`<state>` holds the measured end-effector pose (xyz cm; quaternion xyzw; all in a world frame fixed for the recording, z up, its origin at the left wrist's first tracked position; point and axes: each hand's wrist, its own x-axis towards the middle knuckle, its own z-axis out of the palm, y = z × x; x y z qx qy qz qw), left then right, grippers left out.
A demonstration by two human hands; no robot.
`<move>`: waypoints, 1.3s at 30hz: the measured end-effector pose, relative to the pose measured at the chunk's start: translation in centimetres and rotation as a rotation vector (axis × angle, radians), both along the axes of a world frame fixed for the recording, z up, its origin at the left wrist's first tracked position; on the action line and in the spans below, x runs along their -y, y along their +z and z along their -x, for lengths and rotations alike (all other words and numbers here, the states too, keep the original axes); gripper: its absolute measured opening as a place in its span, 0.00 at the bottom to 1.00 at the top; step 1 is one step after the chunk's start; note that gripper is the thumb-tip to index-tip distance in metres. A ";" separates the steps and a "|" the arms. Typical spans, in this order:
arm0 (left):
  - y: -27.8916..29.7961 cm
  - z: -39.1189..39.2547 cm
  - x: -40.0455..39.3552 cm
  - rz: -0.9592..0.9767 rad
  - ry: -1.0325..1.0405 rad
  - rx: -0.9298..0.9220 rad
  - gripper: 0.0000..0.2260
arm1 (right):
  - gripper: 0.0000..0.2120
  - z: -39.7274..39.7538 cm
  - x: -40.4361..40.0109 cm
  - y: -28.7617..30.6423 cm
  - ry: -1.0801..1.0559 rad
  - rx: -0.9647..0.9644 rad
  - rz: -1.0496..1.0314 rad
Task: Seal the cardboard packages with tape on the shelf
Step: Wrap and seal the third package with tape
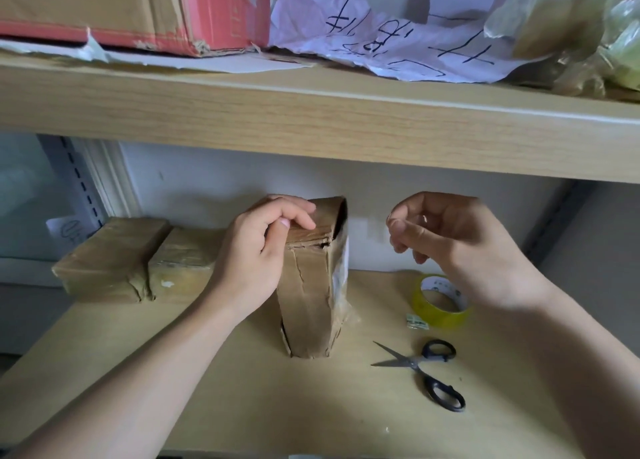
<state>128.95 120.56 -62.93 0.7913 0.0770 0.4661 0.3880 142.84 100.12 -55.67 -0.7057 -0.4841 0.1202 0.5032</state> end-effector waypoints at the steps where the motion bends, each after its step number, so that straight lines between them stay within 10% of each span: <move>1: 0.0 0.0 0.4 0.008 -0.029 -0.009 0.14 | 0.04 0.2 0.1 0.3 0.017 0.008 0.009; 12: 0.2 0.0 3.1 0.018 -0.300 -0.085 0.09 | 0.07 1.6 0.8 3.0 0.324 0.003 0.116; 19: 0.5 0.5 3.2 0.008 -0.441 -0.141 0.27 | 0.03 2.7 -2.0 4.2 0.249 0.513 0.509; 22: 0.5 0.2 3.2 -0.112 -0.328 -0.150 0.12 | 0.05 2.7 -2.7 4.0 0.202 0.560 0.529; 31: 0.2 0.5 2.6 -0.069 -0.268 -0.140 0.08 | 0.15 1.3 -2.7 3.7 0.125 0.396 0.344; 39: -0.1 0.0 1.4 -0.051 -0.214 -0.090 0.05 | 0.04 1.5 -3.8 2.3 -0.075 0.154 0.123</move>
